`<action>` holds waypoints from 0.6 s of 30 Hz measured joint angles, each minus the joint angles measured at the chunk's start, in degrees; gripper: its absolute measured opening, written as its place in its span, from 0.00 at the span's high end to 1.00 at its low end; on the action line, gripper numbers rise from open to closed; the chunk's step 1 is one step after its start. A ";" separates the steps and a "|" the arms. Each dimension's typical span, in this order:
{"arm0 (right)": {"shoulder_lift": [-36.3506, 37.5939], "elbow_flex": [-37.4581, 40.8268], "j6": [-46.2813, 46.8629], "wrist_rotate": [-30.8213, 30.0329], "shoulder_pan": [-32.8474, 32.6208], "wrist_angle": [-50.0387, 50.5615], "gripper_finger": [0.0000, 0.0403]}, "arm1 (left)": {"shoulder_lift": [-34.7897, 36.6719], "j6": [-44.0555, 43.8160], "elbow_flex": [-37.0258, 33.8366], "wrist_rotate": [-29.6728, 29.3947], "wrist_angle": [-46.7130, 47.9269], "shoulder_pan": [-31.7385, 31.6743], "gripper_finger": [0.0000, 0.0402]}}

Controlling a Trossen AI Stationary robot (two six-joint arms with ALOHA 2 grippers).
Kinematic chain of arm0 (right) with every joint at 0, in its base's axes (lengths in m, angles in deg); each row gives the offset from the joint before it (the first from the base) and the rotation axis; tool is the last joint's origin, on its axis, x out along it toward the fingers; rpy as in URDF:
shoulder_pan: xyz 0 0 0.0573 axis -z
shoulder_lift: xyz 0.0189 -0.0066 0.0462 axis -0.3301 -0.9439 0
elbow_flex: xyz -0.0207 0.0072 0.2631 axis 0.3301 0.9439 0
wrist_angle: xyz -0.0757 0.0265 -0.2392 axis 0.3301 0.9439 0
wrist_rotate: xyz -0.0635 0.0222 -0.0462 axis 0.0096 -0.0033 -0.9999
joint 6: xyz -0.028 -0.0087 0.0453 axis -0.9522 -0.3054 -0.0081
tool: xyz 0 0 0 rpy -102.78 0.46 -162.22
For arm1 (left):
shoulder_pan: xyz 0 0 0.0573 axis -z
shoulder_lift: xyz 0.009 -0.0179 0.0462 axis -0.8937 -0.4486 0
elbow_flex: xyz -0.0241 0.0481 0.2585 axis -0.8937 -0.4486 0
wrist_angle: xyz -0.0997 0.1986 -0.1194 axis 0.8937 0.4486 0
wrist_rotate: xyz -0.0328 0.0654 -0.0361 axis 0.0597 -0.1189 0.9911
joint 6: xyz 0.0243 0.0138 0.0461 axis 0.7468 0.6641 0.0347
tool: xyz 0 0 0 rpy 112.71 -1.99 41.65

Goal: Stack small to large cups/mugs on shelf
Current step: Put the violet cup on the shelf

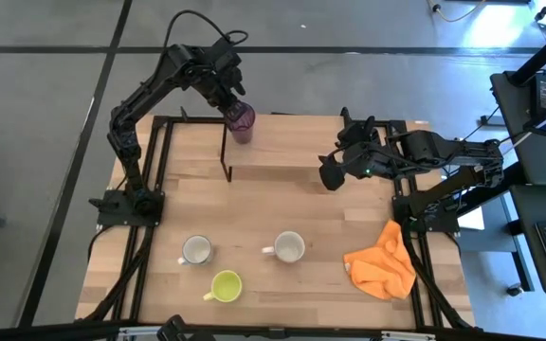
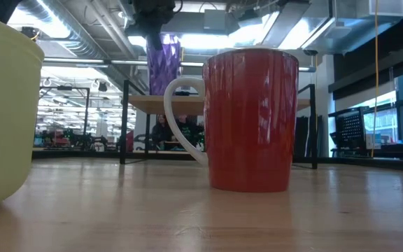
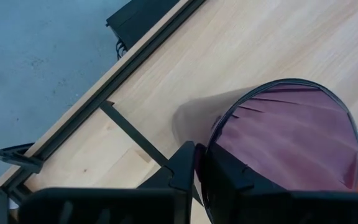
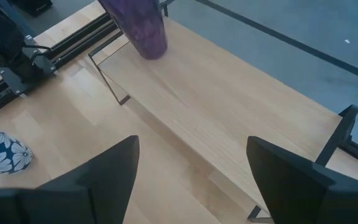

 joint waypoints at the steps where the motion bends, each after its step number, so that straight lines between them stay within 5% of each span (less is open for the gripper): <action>1: 0.00 -0.01 0.00 0.00 0.00 0.00 0.26 | 0.02 -0.01 -0.45 0.10 -0.13 0.00 0.91; 10: 0.00 0.00 -0.10 0.02 0.00 0.00 0.26 | -0.02 0.61 -7.34 -0.77 0.02 0.52 0.83; 18: 0.00 0.00 -0.20 -0.02 0.00 0.00 0.26 | 0.00 0.76 -0.63 -0.88 -0.16 0.87 0.84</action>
